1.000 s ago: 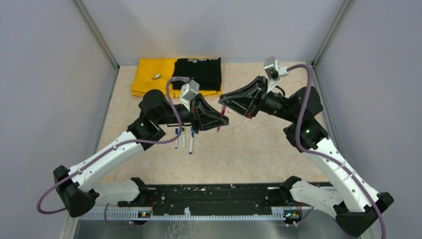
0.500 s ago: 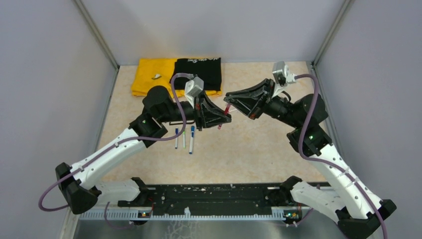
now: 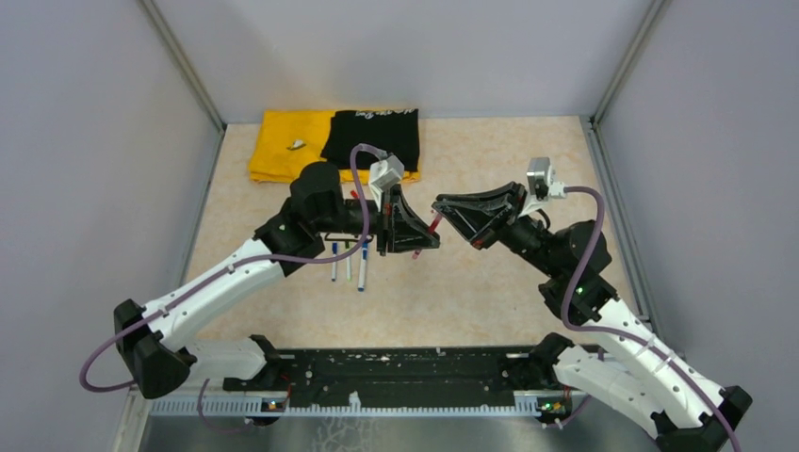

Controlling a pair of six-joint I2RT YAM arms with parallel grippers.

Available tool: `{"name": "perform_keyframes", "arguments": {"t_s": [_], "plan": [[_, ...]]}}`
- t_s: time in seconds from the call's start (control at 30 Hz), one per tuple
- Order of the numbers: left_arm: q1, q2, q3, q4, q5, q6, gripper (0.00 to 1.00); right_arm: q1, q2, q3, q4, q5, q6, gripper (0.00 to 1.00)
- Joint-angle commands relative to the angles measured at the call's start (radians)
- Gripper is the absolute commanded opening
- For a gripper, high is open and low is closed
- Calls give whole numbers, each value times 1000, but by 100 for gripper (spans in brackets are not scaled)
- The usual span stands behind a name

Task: Insert the pens into the pen caps
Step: Press the pen cap onto the pen.

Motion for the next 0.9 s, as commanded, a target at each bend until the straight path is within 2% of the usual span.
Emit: {"name": "perform_keyframes", "arguments": {"t_s": [0.0,0.53,0.7,0.87], "plan": [[15,-13,124,348,-111,-47,0,69,38,-127,-325,-211,23,0],[19,-17,121,339,-132,-39,0,159,49,-234,-317,-187,14,0],[23,-27,86,311,-133,-27,0,154,32,-120,-401,-36,-17,0],[23,-20,36,247,-97,14,0,144,97,111,-437,87,-76,0]]}}
